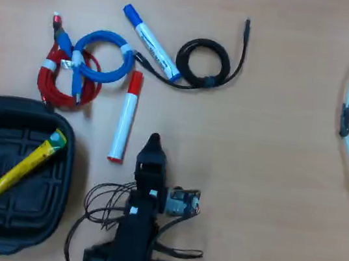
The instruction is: Pick up the yellow instant coffee stick, then put it in the black bowl
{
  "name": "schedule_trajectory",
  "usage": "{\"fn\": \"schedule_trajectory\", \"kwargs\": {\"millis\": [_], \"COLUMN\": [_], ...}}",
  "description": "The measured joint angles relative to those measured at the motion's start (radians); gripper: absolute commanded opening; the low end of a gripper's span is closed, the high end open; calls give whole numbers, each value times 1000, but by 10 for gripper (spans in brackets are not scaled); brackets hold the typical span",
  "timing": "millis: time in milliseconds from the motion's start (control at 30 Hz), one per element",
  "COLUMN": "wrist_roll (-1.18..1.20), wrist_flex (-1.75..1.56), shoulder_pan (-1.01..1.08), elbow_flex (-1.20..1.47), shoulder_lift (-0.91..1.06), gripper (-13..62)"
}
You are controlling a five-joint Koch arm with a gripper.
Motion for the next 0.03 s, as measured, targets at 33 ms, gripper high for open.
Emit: {"fn": "schedule_trajectory", "kwargs": {"millis": [33], "wrist_roll": [0], "wrist_flex": [0], "shoulder_pan": [0], "elbow_flex": [0], "shoulder_lift": [0], "gripper": [457]}}
